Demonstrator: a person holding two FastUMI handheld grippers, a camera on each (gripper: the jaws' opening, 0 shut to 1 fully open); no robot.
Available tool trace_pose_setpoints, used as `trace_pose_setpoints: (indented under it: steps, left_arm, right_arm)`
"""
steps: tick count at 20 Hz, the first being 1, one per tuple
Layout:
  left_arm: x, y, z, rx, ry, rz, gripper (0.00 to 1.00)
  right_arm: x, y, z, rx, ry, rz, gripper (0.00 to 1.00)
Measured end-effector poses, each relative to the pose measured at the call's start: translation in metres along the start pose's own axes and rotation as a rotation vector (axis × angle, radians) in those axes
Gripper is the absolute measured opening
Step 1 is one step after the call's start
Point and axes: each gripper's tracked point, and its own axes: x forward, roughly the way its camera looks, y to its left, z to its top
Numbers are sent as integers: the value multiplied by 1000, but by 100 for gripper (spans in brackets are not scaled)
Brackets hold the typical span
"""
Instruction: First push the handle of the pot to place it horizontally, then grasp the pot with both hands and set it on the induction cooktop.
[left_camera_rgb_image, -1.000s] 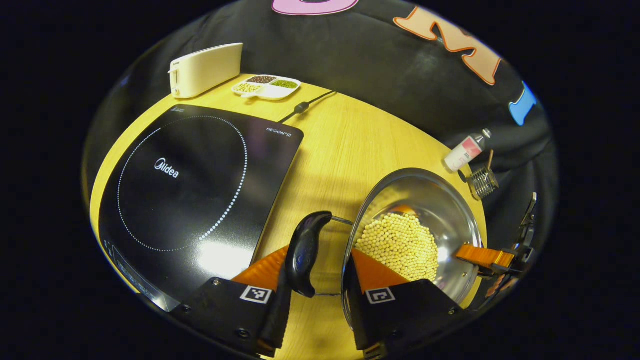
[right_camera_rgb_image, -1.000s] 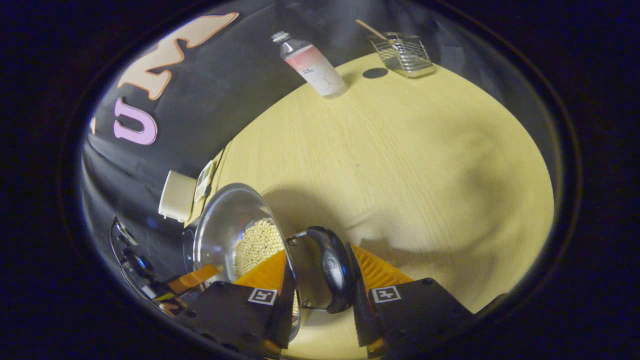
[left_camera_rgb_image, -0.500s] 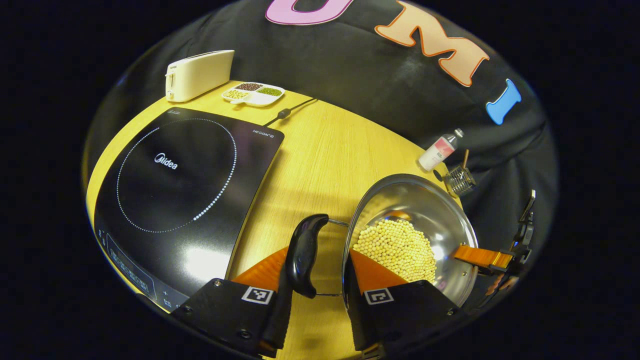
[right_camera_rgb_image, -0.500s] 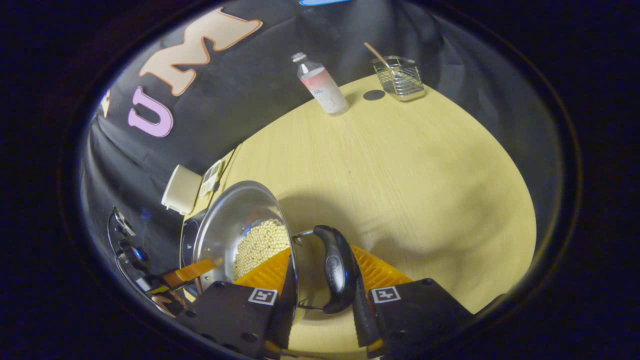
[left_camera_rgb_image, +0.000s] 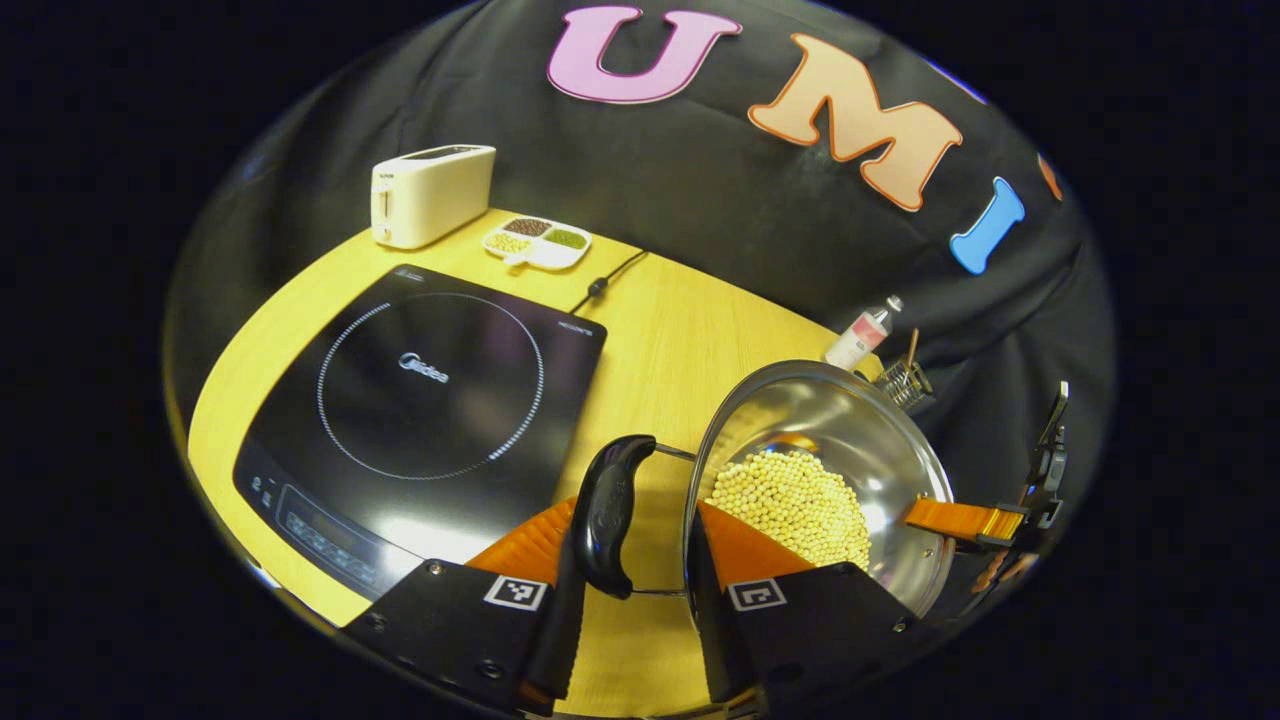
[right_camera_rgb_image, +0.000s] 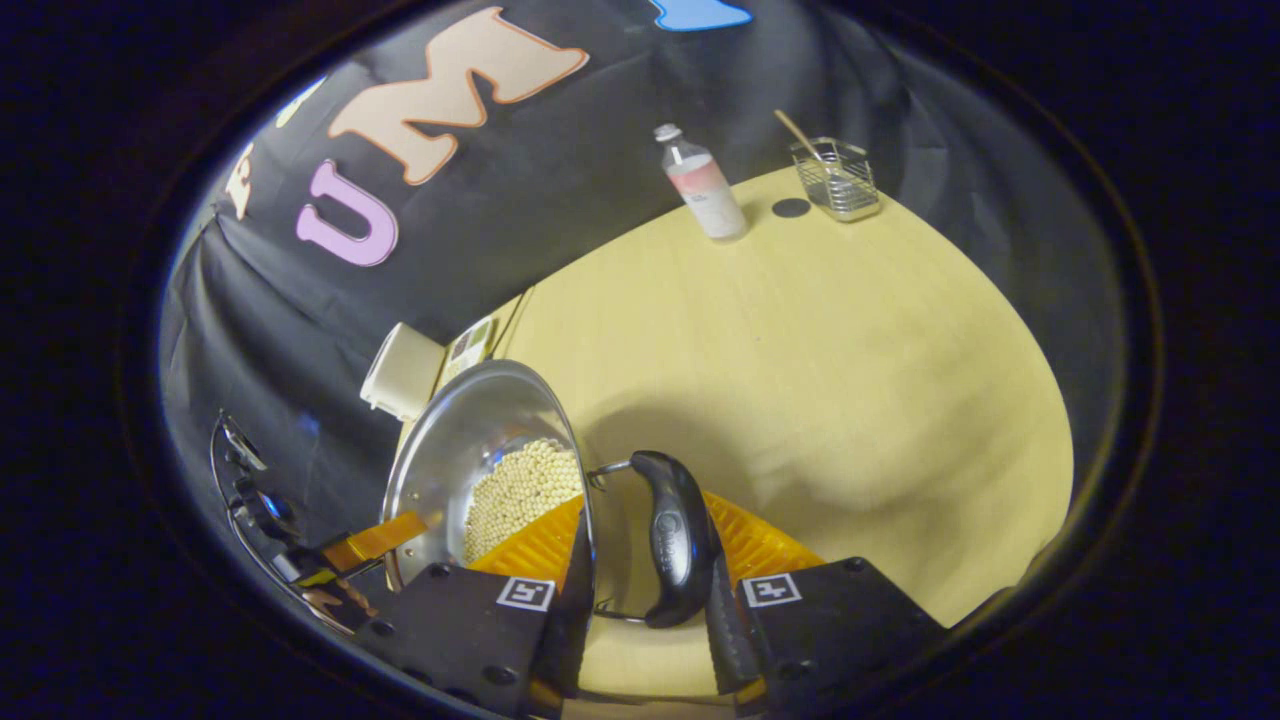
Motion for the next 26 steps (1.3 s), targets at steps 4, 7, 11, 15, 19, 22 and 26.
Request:
trace_pose_setpoints:
  steps: [4,7,11,15,19,22,26]
  left_arm:
    - [-13,32,20,12,-35,3,54]
    - [-21,63,34,4,-49,-3,54]
    - [-30,111,60,20,-56,-3,54]
    - [-27,162,84,62,-59,5,53]
    - [-18,206,105,65,-77,7,51]
    - [-13,232,114,66,-78,17,53]
    - [-4,261,127,79,-87,27,49]
  right_arm:
    - [-1,41,-12,-11,-17,14,47]
    - [7,75,-21,-3,-36,15,47]
    - [21,126,-45,26,-40,15,53]
    - [50,174,-65,56,-32,-5,53]
    - [78,212,-75,61,-44,-29,53]
    - [100,234,-81,60,-42,-47,46]
    - [120,253,-87,71,-50,-61,46]
